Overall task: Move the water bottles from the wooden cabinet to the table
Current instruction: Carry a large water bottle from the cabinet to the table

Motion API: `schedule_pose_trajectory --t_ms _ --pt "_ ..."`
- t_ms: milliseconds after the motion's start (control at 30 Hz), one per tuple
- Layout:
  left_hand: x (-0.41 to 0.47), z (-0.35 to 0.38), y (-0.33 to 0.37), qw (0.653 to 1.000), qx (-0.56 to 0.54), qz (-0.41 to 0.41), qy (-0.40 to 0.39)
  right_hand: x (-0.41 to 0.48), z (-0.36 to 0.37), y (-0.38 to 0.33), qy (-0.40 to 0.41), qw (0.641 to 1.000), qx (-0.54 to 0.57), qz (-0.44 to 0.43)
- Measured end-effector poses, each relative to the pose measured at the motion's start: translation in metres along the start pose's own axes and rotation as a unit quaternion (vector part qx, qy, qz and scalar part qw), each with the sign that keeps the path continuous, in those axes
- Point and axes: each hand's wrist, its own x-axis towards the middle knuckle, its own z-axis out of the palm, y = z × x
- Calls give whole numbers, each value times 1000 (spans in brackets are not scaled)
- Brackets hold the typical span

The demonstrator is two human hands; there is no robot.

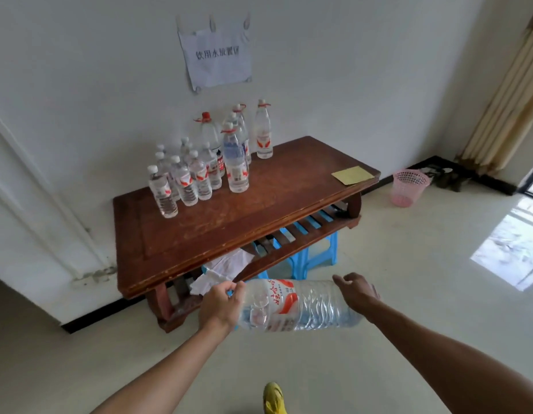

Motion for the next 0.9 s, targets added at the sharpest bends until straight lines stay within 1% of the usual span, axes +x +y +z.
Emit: schedule_pose_trajectory --t_ms 133,233,367,433,600,733,800,900 --pt "118 26 40 999 -20 31 -15 93 -16 -56 41 999 6 7" --pt "188 33 78 998 -6 54 -31 148 -34 -92 65 998 11 22" --pt "265 38 117 996 -8 78 -53 210 -48 -137 74 996 26 31" --pt "297 41 134 995 -25 88 -51 245 -54 -159 69 997 30 15" --pt "384 58 156 995 -55 79 -16 349 -53 -217 55 998 0 -8" --pt "453 73 179 996 -25 82 13 440 -44 -264 27 999 -26 -28" --pt "498 83 195 995 1 85 43 495 -35 -293 7 999 -26 -41" --pt "557 94 220 995 27 64 73 562 -25 -339 -32 998 -35 -50"
